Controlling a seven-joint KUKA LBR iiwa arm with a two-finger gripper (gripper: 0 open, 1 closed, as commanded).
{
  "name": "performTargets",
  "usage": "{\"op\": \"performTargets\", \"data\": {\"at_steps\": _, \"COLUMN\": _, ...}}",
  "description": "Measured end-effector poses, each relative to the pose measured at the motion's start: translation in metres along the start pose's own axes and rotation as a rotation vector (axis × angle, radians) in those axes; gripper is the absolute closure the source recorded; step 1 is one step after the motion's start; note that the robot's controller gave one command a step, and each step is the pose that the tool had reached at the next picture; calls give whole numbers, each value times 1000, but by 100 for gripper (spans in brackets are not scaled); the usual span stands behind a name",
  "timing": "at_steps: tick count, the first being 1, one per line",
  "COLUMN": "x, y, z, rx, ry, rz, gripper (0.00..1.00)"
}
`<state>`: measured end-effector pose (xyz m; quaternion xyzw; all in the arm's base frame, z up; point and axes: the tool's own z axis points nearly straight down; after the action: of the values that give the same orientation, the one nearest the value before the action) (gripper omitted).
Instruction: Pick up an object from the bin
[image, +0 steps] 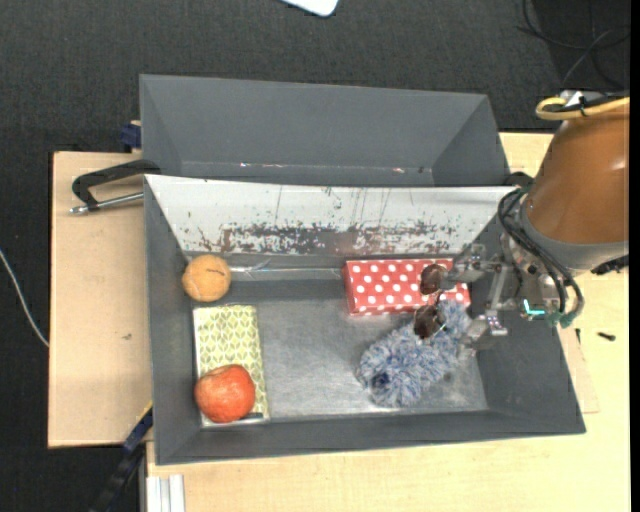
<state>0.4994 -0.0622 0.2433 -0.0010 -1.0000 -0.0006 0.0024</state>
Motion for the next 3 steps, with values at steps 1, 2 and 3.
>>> {"op": "performTargets", "data": {"at_steps": 1, "x": -1, "y": 0, "z": -3, "rx": 1, "ry": -6, "rz": -2, "gripper": 0}}
{"op": "performTargets", "data": {"at_steps": 2, "x": 1, "y": 17, "z": 71, "rx": 1, "ry": -11, "rz": -86, "gripper": 0}}
{"op": "performTargets", "data": {"at_steps": 3, "x": 5, "y": 29, "z": 98, "rx": 0, "ry": -3, "rz": -274, "gripper": 0}}
